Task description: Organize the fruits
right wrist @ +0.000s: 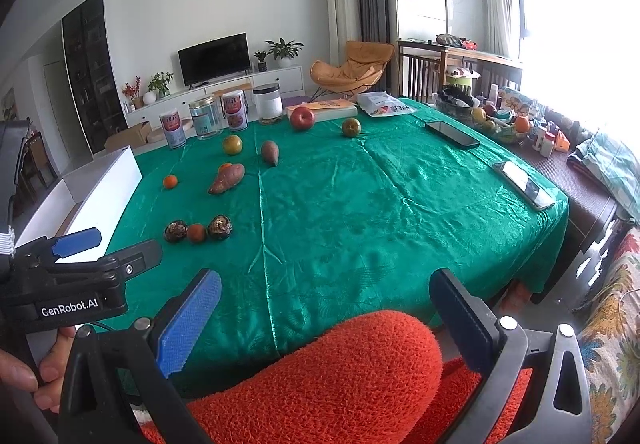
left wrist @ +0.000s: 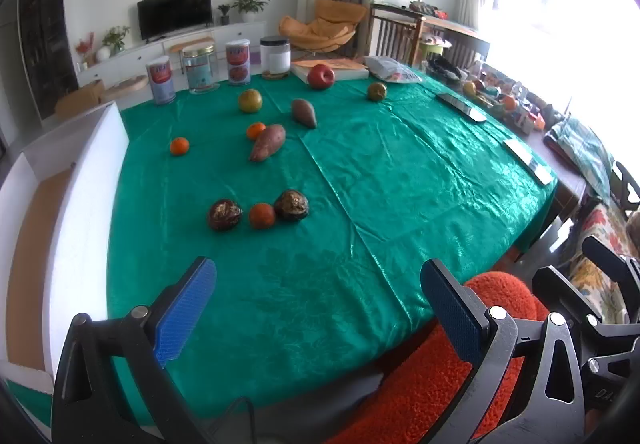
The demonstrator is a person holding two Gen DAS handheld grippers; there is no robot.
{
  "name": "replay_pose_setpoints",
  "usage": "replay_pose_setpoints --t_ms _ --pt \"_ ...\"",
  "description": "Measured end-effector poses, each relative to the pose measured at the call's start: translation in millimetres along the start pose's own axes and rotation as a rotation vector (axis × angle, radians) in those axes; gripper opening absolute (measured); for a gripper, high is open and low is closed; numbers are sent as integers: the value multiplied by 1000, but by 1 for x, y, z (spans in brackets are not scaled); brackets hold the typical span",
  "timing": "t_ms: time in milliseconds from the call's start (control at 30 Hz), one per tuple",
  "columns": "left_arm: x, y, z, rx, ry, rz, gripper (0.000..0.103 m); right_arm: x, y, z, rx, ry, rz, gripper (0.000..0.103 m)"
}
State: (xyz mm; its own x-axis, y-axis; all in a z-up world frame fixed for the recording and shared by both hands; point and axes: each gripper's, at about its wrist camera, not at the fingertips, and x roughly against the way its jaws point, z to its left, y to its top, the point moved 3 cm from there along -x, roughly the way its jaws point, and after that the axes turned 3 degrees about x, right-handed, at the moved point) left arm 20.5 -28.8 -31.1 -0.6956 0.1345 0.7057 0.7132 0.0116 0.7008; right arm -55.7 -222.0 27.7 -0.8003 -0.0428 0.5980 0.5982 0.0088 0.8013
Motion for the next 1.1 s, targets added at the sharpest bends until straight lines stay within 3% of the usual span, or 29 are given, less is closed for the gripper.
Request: replay_pose_setpoints --t_ms 1100 --pt "-4 -2 5 7 5 5 102 -3 0 3 3 21 21 103"
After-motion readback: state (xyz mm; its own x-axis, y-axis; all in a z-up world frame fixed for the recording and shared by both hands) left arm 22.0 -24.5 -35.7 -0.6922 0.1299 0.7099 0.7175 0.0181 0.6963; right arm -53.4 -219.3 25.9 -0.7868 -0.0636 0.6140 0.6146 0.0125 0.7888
